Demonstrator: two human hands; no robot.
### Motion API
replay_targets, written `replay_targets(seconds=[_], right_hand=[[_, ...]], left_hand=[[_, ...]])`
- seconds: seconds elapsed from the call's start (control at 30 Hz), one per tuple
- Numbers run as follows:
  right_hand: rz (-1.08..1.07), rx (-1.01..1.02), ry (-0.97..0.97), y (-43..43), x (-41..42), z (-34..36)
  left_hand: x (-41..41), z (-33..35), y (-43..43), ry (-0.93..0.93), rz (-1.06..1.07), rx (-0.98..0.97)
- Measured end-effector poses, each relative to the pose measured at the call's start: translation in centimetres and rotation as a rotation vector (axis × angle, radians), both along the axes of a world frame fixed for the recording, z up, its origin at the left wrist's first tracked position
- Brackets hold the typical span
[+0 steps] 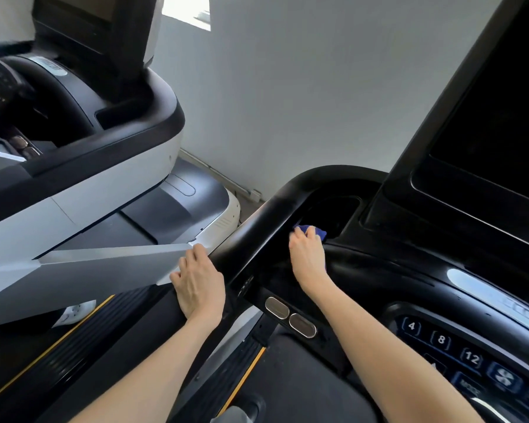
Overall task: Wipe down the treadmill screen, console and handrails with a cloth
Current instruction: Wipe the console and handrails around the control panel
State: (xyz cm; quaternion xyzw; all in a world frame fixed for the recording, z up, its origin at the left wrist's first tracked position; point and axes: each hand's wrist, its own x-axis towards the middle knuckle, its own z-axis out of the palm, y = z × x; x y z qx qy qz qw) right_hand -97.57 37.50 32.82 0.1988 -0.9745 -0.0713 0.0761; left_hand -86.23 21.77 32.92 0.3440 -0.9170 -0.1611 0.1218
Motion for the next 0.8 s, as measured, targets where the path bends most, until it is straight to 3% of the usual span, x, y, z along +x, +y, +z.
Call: replay_targets(seconds=[0.1,0.27,0.37,0.47,0.53,0.63,0.8], right_hand=[[-0.163,0.006,-0.112,-0.8,-1.5,1.0],[-0.084,0.044,-0.092,1.9,1.5,-0.4],[-0.323,-0.019,0.019,6.0,1.5,0.7],[-0.462,-0.079,-0.008,9.2,1.5,1.0],[-0.382,-0.130,0.023,9.2,1.5,0.4],[-0.194,-0.064,-0.077,6.7,0.4,-0.7],[-0.050,-0.007,-0.184,5.5,0.1,-0.2]], left_hand=[[0.1,-0.1,-0.1,0.070,-0.019,0.004],[0.4,0.1,-0.2,0.142,-0.041,0.039],[0.3,0.2,-0.2,0.153,-0.062,-0.006],[-0.9,0.7,0.9,0.186,-0.151,-0.066],[-2.3,1.4,2.4,0.227,-0.260,-0.031],[-4.7,3.0,5.7,0.220,-0.489,0.113],[-7.7,3.3,9.3,-0.076,-0.724,0.309]])
